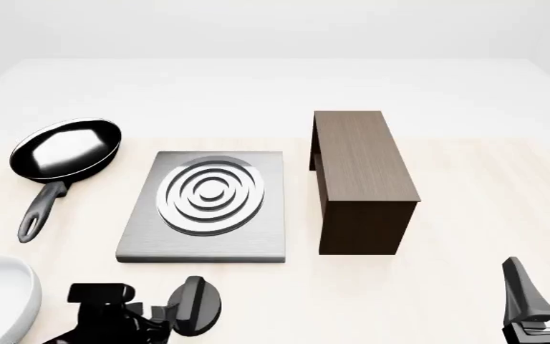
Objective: Turn on the stove.
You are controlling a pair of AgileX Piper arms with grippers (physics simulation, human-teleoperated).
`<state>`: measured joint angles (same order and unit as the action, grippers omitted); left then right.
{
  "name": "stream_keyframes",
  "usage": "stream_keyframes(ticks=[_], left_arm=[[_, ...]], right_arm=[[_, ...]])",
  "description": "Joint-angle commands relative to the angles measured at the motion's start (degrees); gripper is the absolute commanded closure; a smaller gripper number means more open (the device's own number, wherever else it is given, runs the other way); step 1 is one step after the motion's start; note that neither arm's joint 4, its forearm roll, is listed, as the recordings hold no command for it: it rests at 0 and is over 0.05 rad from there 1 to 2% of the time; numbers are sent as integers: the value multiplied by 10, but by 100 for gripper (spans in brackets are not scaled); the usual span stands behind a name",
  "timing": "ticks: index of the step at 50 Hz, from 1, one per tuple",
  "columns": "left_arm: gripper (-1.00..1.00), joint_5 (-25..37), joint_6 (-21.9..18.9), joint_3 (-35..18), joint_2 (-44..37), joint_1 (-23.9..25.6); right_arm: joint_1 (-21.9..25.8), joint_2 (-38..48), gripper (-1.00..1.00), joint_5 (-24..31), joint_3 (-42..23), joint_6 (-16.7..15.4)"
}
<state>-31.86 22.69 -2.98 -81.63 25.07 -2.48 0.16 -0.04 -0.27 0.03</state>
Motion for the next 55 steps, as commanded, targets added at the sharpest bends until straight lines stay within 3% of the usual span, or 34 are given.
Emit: stream_keyframes(ticks=[1, 13, 23, 26, 27, 38, 40, 41, 47, 49, 55], left_arm=[[-100, -13, 12, -9, -21, 15], [-100, -42, 39, -12, -54, 29], [-100, -17, 55, -26, -31, 48], [-100, -9, 65, -27, -20, 54], [-100, -14, 89, -22, -16, 67], [-100, -12, 91, -18, -9, 59], [-100, -20, 101, -15, -13, 63], [-100, -35, 129, -8, -19, 77], [-100, -26, 137, -7, -5, 78], [-100, -48, 161, 1, -16, 89], [-100, -45, 155, 0, -16, 84]], right_arm=[[0, 0, -100, 0, 0, 0], [0, 0, -100, 0, 0, 0], [1, 0, -100, 0, 0, 0], [1, 0, -100, 0, 0, -1], [1, 0, -100, 0, 0, 0], [1, 0, -100, 0, 0, 0], [1, 0, -100, 0, 0, 0], [1, 0, -100, 0, 0, 0], [1, 0, -100, 0, 0, 0], [1, 0, -100, 0, 0, -1], [1, 0, -100, 0, 0, -1]])
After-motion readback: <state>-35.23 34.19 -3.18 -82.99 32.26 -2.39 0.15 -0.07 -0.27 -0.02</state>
